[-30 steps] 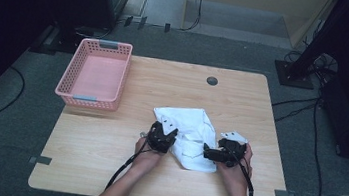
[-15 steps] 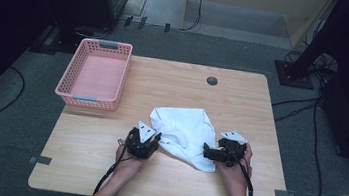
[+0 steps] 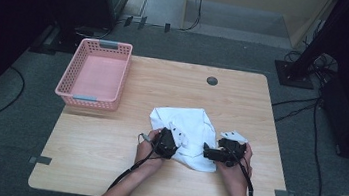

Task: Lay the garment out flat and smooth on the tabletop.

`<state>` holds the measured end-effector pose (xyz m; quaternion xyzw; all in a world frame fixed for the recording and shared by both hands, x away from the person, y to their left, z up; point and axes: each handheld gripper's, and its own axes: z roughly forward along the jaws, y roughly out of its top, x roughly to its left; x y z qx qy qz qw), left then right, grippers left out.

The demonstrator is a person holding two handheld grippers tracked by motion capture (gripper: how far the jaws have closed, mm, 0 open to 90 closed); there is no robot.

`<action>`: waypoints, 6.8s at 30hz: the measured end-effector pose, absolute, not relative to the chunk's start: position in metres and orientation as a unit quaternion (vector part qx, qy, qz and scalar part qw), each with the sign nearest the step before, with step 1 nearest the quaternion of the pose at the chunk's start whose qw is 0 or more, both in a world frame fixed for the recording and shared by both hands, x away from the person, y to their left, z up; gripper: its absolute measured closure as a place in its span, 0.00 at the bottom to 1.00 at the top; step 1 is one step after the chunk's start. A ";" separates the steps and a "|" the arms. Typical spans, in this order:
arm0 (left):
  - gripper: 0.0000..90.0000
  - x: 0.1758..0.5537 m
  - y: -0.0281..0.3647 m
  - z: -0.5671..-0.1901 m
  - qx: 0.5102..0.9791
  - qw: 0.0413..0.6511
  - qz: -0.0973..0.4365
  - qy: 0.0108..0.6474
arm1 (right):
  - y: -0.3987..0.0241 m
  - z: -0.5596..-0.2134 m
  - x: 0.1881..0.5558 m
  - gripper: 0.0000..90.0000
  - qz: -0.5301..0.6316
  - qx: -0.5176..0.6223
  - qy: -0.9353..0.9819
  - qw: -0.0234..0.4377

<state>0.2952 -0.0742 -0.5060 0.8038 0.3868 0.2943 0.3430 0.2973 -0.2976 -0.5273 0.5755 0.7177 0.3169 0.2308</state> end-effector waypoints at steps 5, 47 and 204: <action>1.00 0.294 -0.049 -0.503 0.800 0.360 0.269 0.397 | -0.298 -0.527 0.297 0.00 0.317 0.574 0.718 0.231; 0.46 0.281 0.051 -0.518 0.783 0.348 0.214 0.469 | -0.299 -0.527 0.262 0.06 0.330 0.542 0.739 0.224; 0.45 0.269 0.050 -0.519 0.800 0.365 0.191 0.437 | -0.276 -0.523 0.281 0.21 0.382 0.544 0.709 0.235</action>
